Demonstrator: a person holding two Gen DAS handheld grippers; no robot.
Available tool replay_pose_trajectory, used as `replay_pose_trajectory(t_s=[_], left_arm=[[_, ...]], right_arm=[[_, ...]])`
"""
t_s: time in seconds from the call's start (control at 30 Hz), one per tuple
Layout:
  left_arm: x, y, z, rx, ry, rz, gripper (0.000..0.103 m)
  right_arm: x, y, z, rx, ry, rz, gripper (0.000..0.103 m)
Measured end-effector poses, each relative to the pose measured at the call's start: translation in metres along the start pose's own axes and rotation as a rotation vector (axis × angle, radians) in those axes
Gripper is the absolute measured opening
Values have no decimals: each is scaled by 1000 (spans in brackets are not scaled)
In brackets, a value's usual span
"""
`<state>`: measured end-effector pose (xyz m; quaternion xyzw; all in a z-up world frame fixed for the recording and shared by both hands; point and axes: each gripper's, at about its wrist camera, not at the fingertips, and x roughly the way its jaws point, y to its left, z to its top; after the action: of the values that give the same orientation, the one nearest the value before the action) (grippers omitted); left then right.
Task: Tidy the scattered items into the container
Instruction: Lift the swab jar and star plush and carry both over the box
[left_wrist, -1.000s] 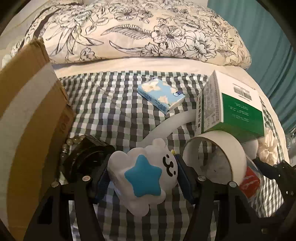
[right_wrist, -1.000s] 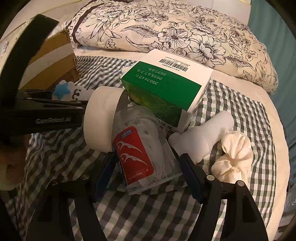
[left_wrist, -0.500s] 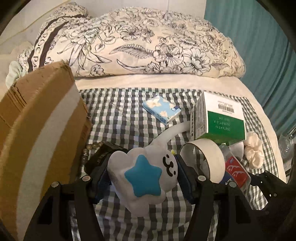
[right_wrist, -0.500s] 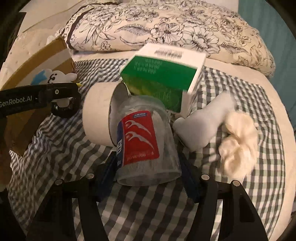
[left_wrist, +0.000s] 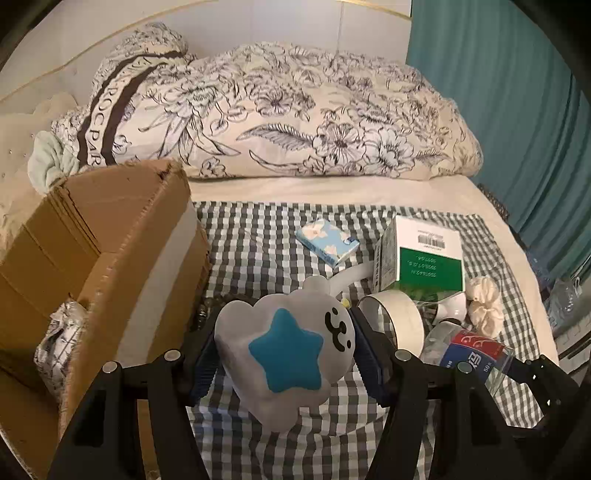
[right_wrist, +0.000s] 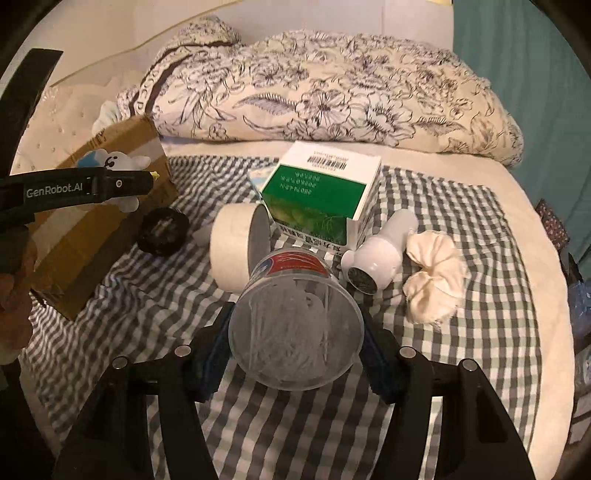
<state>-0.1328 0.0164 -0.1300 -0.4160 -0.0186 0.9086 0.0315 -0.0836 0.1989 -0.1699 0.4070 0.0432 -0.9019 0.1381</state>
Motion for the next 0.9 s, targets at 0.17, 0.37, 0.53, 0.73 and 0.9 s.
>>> replay_pose_trajectory(t_s=[0.17,0.37,0.53,0.73,0.9], left_arm=[[-21,6,1,-7,-33,-3,66],[-49,12,2,-14,-83,-9,66],[-73,18,3,-15,-129,-12,66],[-100,31,3,-39,-179,-13,66],[-124,41,0,-44,-227,-3,66]], right_arm=[[-22,6,5,9,-41,-11,62],[-50,14,14,13,-98,-31,62],[-76,22,24,22,-155,-47,62],[-107,33,34,26,-228,-55,62],[-133,47,40,23,-300,-63,62]])
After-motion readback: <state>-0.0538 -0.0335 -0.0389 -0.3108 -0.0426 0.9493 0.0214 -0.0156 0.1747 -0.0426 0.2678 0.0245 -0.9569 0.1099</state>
